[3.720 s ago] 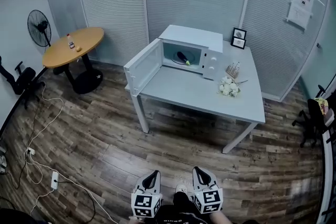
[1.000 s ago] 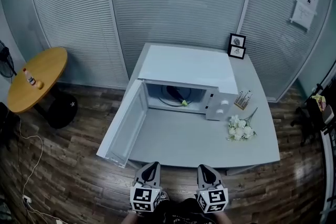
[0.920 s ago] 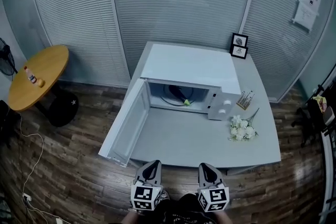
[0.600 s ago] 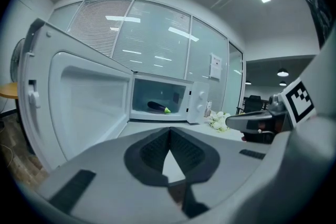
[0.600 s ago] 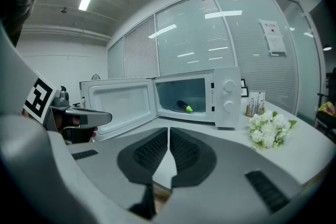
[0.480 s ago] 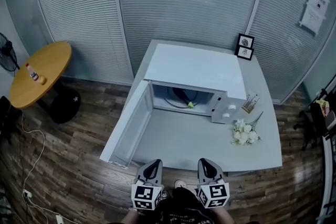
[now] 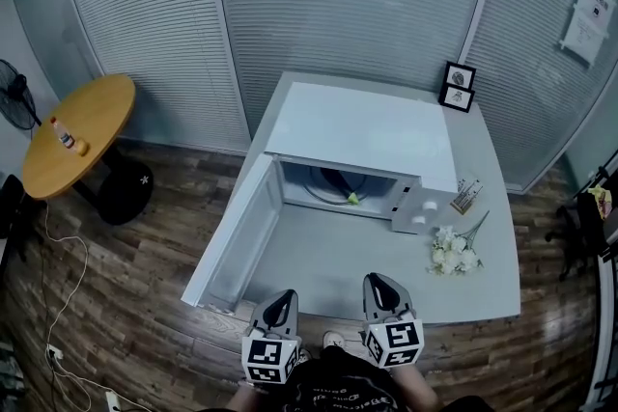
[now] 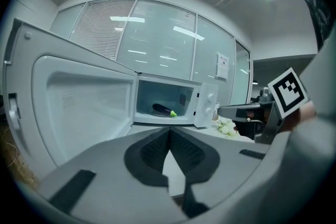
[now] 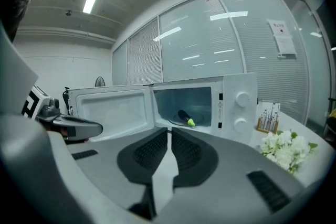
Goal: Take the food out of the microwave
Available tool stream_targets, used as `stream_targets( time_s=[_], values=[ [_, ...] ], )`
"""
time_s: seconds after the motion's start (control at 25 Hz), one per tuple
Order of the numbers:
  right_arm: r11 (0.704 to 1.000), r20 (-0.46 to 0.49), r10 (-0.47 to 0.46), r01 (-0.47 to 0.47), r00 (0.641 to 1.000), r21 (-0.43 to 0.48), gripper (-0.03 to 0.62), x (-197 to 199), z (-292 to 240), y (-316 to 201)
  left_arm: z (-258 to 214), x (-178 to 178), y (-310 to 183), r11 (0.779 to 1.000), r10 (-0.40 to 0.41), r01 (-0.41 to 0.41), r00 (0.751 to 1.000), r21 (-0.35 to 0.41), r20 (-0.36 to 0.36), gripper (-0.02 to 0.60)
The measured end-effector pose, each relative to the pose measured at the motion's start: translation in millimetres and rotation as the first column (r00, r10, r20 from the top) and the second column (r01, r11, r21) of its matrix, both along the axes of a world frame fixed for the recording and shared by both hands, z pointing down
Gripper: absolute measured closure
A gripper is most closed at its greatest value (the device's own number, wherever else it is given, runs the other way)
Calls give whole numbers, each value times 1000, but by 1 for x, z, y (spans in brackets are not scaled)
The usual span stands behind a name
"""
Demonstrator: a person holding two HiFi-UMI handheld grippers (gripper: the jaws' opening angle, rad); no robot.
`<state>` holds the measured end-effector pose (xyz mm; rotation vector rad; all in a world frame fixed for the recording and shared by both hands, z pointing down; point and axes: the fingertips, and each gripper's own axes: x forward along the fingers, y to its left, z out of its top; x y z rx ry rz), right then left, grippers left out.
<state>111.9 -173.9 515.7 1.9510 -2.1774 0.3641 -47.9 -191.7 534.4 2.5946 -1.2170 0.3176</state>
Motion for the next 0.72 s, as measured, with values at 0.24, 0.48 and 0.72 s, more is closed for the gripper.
stream_targets(
  time_s=[0.24,0.48,0.72],
  values=[
    [1000,-5,-31,31,1000,6,585,6,-5,-19,-1,7,-4,1000,-5,4,1000,-3,-4,574],
    [998,-9,-66,66,998,15,528,10,-8,-42,1,8,-9,999,-31,31,1000,-6,-1,574],
    [995,-22,-96,96,995,22,493,17,-11,-73,6,7,-14,998,-65,65,998,-15,11,574]
  ],
)
